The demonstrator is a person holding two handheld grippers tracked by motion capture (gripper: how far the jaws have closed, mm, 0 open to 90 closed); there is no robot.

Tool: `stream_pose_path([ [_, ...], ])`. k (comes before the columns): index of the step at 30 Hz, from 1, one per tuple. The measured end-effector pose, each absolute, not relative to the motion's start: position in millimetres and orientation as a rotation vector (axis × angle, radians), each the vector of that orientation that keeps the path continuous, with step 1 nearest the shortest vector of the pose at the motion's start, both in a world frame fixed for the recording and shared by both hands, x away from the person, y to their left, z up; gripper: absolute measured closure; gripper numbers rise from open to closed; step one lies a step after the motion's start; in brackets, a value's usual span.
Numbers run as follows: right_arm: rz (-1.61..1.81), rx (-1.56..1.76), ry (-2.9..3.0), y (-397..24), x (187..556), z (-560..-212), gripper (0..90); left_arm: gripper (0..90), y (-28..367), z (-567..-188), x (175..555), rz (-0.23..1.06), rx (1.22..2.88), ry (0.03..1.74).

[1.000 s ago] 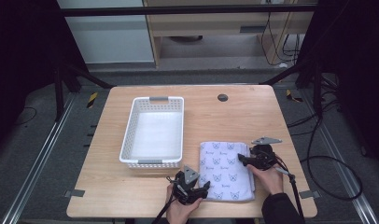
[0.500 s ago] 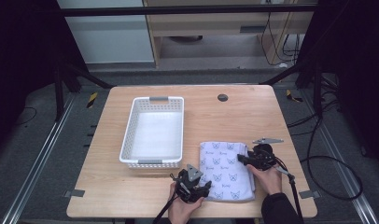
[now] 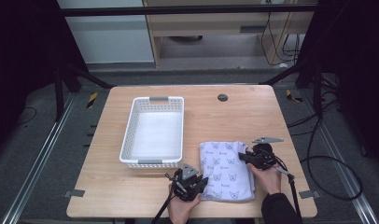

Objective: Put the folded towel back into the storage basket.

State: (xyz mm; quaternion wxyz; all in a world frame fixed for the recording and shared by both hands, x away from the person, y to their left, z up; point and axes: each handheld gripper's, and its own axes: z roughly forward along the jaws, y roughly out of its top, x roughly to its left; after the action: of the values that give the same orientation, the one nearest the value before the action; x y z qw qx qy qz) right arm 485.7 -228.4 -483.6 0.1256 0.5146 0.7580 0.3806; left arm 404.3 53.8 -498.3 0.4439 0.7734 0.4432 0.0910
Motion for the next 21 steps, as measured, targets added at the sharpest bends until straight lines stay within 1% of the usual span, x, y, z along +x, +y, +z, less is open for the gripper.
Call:
stream_pose_path([
  [7, 1.184, 1.433, 2.157, -230, 475, -460, 74.3, 78.3, 54, -480, 400, 0.279, 1.919, 1.036],
  [11, 1.238, 1.406, 2.118, -233, 468, -443, 74.3, 78.3, 54, -462, 395, 0.326, 1.914, 0.996],
  [21, 1.304, 1.319, 2.017, -234, 455, -410, 74.3, 78.3, 55, -427, 394, 0.379, 1.901, 0.919],
])
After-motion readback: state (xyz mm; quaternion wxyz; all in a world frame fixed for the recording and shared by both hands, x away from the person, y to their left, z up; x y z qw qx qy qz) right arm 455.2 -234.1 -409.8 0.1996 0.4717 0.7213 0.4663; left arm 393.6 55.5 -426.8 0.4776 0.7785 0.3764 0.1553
